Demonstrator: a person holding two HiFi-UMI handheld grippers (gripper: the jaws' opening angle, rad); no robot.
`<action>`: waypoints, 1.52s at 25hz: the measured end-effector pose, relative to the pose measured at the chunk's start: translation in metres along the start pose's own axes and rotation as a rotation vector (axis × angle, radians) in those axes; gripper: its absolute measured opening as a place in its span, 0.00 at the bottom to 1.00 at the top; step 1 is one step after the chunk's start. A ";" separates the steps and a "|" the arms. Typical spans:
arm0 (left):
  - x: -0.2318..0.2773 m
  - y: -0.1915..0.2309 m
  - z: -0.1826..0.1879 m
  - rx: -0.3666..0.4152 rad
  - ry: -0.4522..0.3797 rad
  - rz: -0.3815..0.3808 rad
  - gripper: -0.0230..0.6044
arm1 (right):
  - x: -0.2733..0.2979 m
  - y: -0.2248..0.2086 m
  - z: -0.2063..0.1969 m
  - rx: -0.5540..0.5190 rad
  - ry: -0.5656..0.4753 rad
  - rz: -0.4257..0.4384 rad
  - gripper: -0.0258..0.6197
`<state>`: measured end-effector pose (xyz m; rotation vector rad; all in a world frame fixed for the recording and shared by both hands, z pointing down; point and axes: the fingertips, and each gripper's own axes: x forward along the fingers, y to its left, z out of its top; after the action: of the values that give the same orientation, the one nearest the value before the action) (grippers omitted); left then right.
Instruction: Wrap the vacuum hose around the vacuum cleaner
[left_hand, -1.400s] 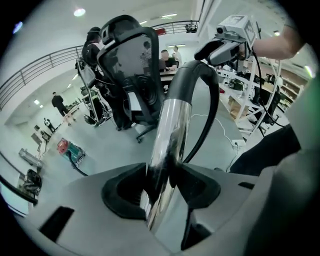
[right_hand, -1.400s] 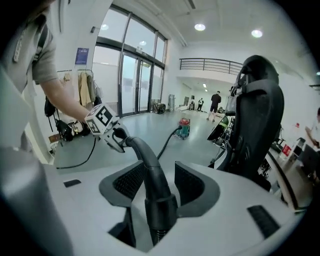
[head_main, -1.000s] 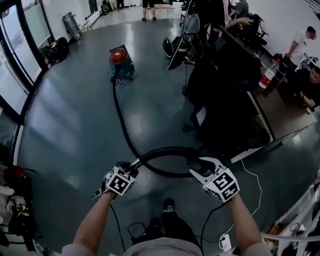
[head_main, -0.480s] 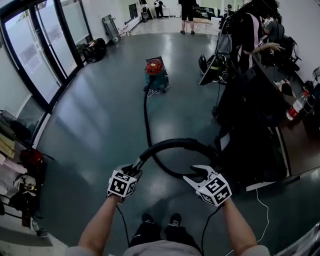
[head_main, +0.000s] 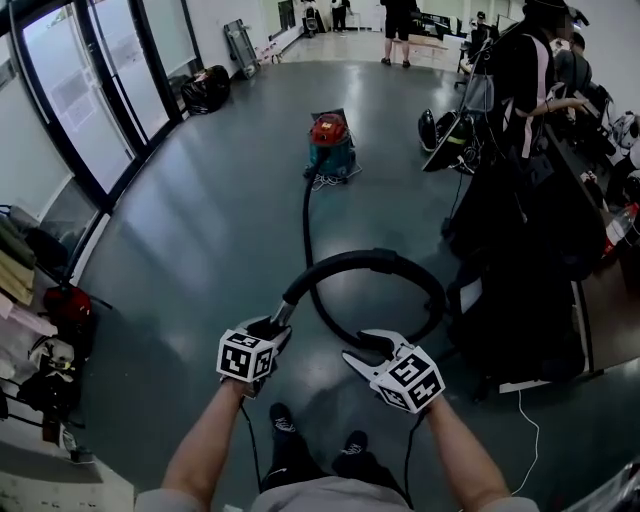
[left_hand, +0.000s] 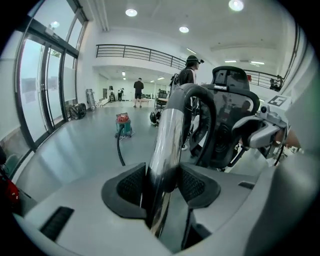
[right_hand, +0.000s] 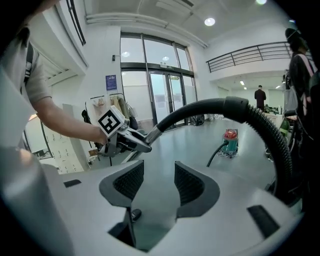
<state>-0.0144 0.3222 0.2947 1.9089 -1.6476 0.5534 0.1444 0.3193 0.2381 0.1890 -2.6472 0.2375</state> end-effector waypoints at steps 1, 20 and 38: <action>0.003 0.007 0.004 -0.016 -0.011 -0.011 0.35 | 0.011 0.004 0.002 0.003 0.009 0.007 0.31; 0.079 0.186 0.088 -0.192 -0.127 -0.257 0.35 | 0.340 0.041 0.008 0.319 0.113 0.057 0.42; 0.092 0.203 0.130 -0.388 -0.213 -0.399 0.32 | 0.423 0.014 0.023 0.572 -0.045 0.026 0.27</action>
<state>-0.2056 0.1495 0.2826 1.9666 -1.3182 -0.1259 -0.2395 0.2893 0.4142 0.3448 -2.5578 1.0057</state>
